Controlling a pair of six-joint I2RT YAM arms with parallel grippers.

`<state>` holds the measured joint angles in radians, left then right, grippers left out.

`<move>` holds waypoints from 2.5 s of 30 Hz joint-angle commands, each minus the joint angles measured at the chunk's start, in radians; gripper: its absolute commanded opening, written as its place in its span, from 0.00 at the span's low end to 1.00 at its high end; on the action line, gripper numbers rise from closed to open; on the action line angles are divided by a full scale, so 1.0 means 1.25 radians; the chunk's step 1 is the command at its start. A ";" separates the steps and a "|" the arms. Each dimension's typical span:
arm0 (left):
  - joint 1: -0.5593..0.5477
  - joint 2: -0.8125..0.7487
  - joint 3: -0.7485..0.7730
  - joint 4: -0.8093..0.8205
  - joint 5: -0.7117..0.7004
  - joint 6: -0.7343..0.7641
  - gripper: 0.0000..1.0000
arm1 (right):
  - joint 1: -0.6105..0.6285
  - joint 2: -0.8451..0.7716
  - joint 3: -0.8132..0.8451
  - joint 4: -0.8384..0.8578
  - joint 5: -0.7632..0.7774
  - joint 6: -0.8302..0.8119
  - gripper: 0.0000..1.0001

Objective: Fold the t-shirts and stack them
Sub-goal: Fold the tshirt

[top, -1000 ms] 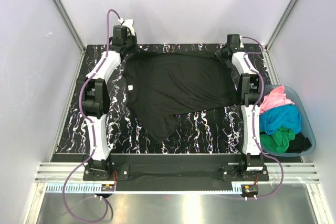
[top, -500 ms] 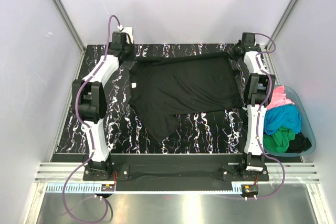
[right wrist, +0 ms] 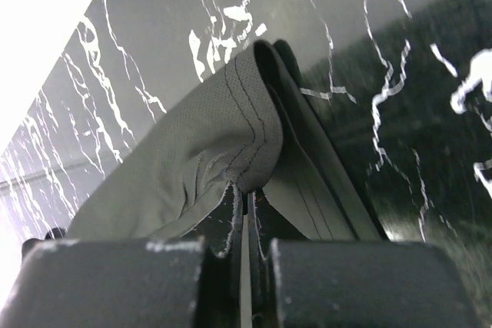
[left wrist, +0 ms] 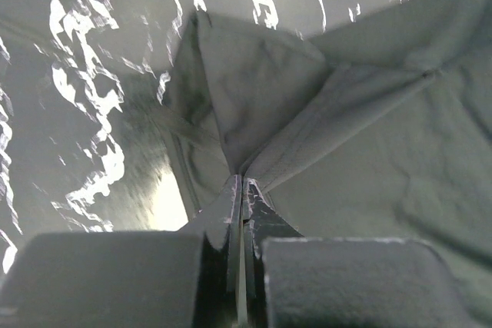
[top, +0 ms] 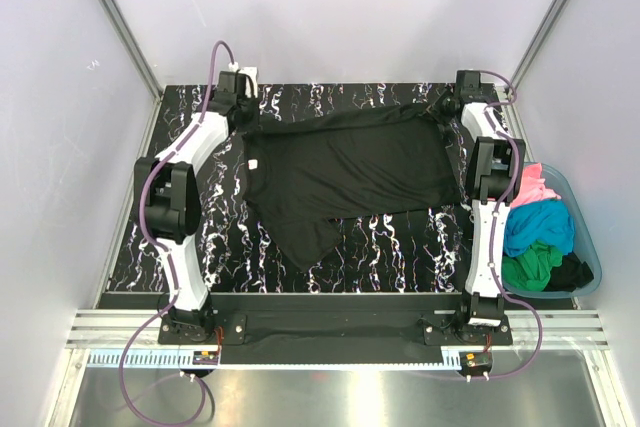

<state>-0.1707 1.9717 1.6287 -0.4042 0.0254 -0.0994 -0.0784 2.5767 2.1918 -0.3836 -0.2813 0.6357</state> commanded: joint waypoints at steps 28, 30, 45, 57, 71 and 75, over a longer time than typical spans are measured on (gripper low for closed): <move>-0.045 -0.145 -0.202 -0.096 -0.073 -0.357 0.00 | -0.024 -0.206 -0.195 0.070 -0.053 -0.063 0.00; -0.045 -0.156 -0.211 -0.096 -0.074 -0.367 0.00 | -0.027 -0.214 -0.200 0.072 -0.054 -0.066 0.00; -0.083 -0.151 -0.282 -0.123 -0.051 -0.513 0.00 | -0.031 -0.256 -0.302 0.080 -0.047 -0.093 0.00; -0.093 -0.167 -0.305 -0.128 -0.072 -0.554 0.00 | -0.038 -0.265 -0.329 0.088 -0.046 -0.100 0.00; -0.099 -0.189 -0.273 -0.168 -0.136 -0.594 0.00 | -0.046 -0.305 -0.307 0.048 -0.033 -0.121 0.00; -0.099 -0.191 -0.299 -0.153 -0.116 -0.593 0.00 | -0.050 -0.306 -0.342 0.060 -0.031 -0.121 0.00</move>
<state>-0.2920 1.7710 1.2606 -0.6056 -0.1043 -0.8330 -0.1284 2.2524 1.7813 -0.3134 -0.3336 0.5079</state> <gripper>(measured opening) 0.008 0.019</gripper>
